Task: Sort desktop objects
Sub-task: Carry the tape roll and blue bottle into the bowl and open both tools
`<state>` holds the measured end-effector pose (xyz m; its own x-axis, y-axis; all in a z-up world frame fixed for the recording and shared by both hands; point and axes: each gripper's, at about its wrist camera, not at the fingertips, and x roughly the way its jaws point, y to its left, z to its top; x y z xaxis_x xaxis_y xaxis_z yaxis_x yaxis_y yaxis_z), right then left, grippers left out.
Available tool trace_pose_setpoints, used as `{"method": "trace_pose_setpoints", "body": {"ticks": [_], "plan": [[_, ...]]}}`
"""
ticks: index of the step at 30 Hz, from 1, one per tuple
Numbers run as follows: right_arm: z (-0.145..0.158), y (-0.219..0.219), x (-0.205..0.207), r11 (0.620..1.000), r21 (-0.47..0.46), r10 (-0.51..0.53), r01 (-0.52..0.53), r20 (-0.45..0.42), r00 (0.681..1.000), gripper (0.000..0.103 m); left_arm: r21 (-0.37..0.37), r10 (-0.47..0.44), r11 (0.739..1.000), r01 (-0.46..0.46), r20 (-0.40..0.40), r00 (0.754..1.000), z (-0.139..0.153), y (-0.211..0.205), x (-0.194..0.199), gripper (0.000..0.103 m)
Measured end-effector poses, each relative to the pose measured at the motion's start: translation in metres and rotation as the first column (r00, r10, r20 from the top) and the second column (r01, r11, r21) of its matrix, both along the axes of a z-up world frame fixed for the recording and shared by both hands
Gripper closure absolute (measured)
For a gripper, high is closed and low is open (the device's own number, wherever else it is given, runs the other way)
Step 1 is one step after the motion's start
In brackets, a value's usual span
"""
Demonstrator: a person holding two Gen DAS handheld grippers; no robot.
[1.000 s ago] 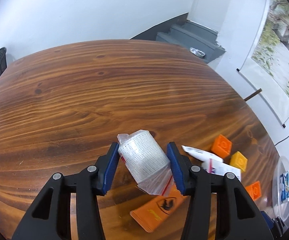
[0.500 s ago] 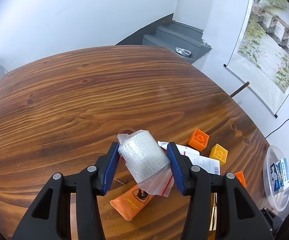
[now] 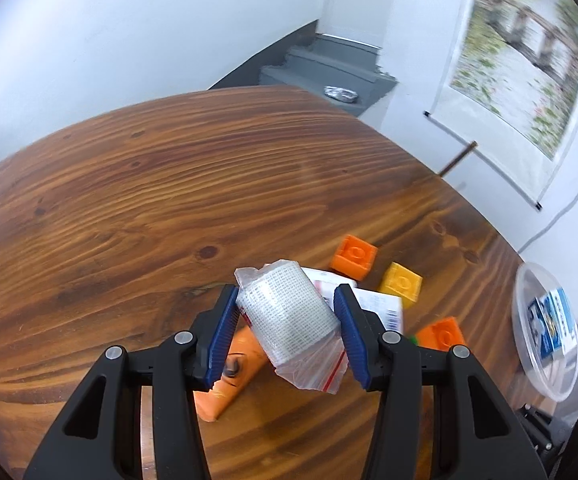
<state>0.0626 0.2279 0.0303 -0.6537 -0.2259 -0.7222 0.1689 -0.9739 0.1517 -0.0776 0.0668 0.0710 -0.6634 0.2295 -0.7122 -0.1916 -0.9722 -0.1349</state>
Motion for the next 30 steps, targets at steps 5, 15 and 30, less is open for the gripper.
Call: {"method": "trace_pose_setpoints", "body": {"ticks": [5, 15, 30], "plan": [[0.009, 0.019, 0.006, 0.998, -0.040, -0.044, 0.043, -0.036, 0.998, 0.071, -0.004, -0.056, 0.998, 0.056, -0.016, 0.998, 0.003, 0.019, 0.013, 0.051], [0.037, 0.085, 0.037, 0.980, -0.093, -0.189, 0.176, -0.154, 0.970, 0.071, 0.007, -0.156, 0.988, 0.156, -0.049, 0.987, 0.012, 0.069, 0.046, 0.051], [0.031, 0.184, 0.058, 0.915, -0.140, -0.400, 0.379, -0.186, 0.897, 0.071, 0.001, -0.319, 0.948, 0.319, -0.016, 0.948, 0.005, 0.174, 0.069, 0.051]]}}
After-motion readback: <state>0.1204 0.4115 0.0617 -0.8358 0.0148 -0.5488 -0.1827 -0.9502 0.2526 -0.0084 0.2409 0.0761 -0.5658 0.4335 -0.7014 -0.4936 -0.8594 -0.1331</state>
